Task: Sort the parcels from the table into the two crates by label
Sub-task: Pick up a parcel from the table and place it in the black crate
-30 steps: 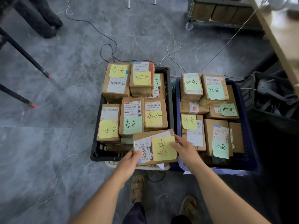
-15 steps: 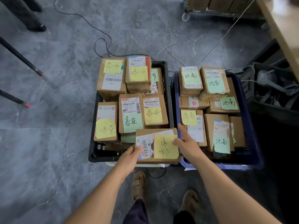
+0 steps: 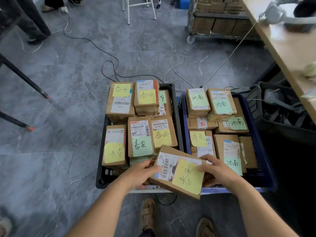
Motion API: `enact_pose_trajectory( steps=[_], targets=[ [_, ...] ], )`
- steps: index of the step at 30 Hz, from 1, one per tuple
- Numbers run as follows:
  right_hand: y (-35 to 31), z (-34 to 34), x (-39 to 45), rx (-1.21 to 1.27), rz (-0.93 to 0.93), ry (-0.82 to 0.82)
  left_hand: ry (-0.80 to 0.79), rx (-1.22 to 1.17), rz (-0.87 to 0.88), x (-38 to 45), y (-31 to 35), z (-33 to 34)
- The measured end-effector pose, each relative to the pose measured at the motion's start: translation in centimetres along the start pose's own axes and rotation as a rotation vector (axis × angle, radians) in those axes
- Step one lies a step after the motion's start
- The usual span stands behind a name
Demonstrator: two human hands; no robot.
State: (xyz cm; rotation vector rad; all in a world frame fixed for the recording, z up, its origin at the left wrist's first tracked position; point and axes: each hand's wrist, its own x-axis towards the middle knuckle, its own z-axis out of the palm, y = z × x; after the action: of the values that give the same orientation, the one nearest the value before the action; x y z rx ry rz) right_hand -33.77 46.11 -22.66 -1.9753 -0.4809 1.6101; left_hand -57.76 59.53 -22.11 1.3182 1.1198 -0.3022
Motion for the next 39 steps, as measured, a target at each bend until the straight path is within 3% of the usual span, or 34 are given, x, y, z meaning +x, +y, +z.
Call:
enact_pose_trajectory(
  steps=[5,7,12,19,39],
  targets=[
    [-1.5,0.6,1.8,0.112,-0.082,0.208,0.198,-0.209,0.133,3.1,3.7,-0.5],
    [-2.5,2.3,3.0,0.128,-0.076,0.243,0.209,-0.280,0.163,4.8,5.3,-0.5],
    [-3.7,4.9,6.4,-0.075,-0.054,0.306,0.243,-0.093,0.133,8.0,5.6,-0.5],
    [-5.5,5.6,8.7,-0.190,-0.115,0.276,0.346,-0.033,0.125,8.6,4.3,-2.1],
    [-5.7,5.3,9.4,-0.253,-0.103,0.231,0.401,0.136,0.145,9.3,3.7,-2.1]
  ],
)
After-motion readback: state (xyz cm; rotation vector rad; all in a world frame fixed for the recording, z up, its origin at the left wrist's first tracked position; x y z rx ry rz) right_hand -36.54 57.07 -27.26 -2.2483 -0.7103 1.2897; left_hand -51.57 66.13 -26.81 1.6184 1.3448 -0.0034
